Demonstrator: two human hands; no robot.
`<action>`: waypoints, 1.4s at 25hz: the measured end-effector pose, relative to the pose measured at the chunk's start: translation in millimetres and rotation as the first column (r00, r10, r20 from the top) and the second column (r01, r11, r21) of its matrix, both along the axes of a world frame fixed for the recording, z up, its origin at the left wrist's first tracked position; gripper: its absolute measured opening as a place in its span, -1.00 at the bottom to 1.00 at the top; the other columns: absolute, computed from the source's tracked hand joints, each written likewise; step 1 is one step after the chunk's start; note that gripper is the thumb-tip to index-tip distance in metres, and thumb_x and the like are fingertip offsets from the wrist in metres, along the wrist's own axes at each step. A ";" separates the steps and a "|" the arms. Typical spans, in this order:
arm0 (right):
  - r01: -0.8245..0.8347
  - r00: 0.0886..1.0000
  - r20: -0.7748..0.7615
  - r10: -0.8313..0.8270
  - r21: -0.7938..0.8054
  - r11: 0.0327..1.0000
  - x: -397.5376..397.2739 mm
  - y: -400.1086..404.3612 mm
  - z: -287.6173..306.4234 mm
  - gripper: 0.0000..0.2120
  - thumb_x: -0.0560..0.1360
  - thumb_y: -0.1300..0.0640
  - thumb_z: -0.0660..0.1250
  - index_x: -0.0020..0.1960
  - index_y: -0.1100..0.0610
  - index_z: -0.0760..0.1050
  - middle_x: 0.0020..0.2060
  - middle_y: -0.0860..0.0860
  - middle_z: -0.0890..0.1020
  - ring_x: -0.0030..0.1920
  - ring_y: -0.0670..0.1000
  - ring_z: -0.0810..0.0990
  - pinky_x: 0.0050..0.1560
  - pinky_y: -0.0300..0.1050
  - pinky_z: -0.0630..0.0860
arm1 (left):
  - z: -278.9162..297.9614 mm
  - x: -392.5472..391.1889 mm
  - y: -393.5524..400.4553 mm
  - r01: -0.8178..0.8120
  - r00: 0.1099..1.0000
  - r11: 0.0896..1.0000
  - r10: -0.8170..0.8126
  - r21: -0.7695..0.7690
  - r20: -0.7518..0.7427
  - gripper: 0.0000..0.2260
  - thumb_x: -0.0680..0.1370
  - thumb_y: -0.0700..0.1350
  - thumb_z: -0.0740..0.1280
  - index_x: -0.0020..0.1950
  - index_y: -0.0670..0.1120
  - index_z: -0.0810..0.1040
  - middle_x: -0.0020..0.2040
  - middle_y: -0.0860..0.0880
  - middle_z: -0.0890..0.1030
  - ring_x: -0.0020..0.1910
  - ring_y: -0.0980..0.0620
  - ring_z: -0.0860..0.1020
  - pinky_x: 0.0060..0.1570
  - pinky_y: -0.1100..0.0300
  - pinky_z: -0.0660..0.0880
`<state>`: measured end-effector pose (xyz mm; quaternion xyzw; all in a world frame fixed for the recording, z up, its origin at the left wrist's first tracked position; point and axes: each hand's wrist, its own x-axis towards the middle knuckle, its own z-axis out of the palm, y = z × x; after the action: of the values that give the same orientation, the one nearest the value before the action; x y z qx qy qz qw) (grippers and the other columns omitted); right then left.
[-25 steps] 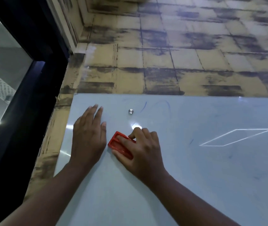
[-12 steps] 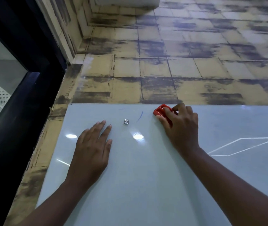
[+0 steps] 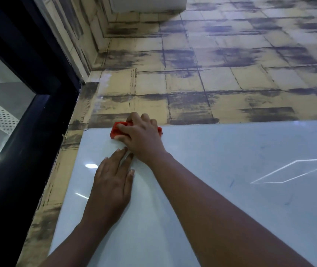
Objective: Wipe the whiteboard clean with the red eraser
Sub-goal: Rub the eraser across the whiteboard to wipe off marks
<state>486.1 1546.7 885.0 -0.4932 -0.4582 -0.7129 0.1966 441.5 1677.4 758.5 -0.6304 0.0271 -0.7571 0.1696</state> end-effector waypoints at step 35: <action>0.200 0.941 -0.333 -0.052 0.426 0.882 89.0 -157.1 -123.4 -0.63 0.60 -0.02 0.39 0.36 0.07 0.62 -0.02 0.15 0.56 -0.04 0.23 0.54 -0.03 0.12 0.50 | -34.9 -10.4 7.9 0.125 0.985 0.974 -0.099 -0.188 0.139 -0.57 0.71 -0.09 0.13 0.54 -0.21 0.47 0.58 -0.21 0.42 0.61 -0.20 0.34 0.59 -0.23 0.24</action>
<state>575.1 1389.6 761.7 -0.5689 -0.2086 -0.7243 0.3290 431.1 1685.4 723.5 -0.5914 -0.0231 -0.8035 0.0649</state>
